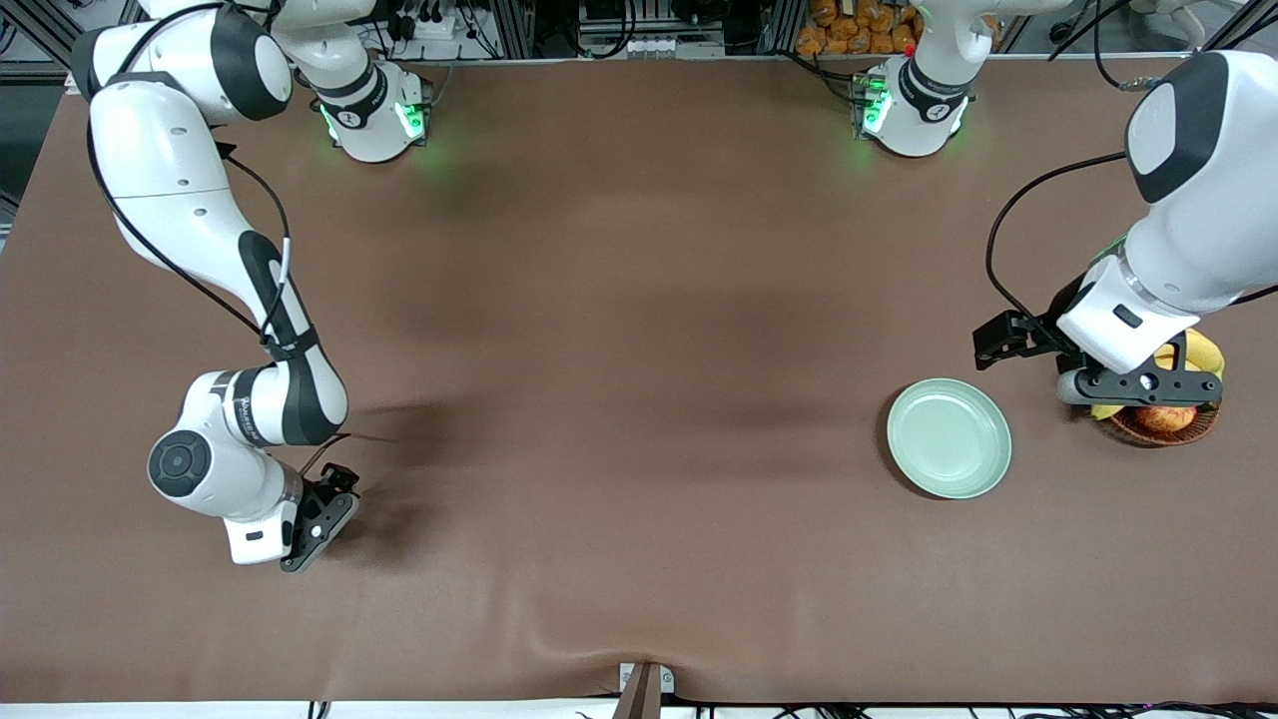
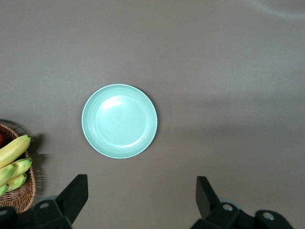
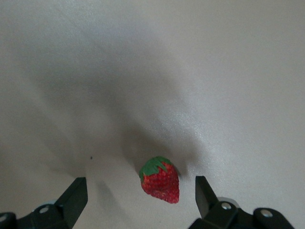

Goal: Collect all strawberries into plate
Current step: 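Close the right gripper on the first red strawberry and lift it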

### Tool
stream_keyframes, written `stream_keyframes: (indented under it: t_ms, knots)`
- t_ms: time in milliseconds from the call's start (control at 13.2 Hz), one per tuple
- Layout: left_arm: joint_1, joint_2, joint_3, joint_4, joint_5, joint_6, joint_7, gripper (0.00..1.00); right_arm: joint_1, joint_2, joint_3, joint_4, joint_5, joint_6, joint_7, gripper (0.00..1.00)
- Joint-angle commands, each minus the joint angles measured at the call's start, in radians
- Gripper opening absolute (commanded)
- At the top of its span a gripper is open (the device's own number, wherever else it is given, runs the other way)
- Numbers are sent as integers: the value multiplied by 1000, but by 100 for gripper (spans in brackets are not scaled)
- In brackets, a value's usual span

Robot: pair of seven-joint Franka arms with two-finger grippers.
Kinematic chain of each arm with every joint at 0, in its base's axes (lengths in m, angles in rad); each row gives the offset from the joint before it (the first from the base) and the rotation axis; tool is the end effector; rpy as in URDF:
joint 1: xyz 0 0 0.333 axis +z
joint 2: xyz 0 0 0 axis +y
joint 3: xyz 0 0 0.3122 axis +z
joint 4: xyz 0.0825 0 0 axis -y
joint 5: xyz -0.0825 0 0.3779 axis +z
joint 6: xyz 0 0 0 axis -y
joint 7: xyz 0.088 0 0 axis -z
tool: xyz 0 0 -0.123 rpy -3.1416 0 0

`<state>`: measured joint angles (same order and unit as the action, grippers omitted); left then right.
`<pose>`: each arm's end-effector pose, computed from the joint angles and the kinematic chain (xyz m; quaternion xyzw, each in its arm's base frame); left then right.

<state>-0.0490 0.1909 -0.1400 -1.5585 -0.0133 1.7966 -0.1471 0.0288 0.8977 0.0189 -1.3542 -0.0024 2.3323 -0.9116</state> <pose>0.6101 -0.1114 0.5203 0.9993 -0.0180 0.0209 0.0235 0.7380 0.0323 0.1738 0.8878 0.4584 0.0392 0.0111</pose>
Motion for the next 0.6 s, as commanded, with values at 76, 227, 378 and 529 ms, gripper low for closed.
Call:
stream_keyframes:
  t_ms: [76, 227, 378, 529]
  knots:
    - [-37, 18, 2, 26, -10, -11, -77, 100, 2, 23, 3, 33, 6, 13, 9, 100]
    - [-38, 18, 0, 26, -10, -11, -81, 100, 2, 27, 3, 35, 6, 16, 11, 100]
    - [-48, 19, 2, 25, -5, -11, -83, 100, 2, 30, 3, 38, 6, 22, 17, 100]
    - [-52, 24, 2, 26, -8, -9, -85, 100, 3, 36, 3, 41, 6, 32, 19, 100]
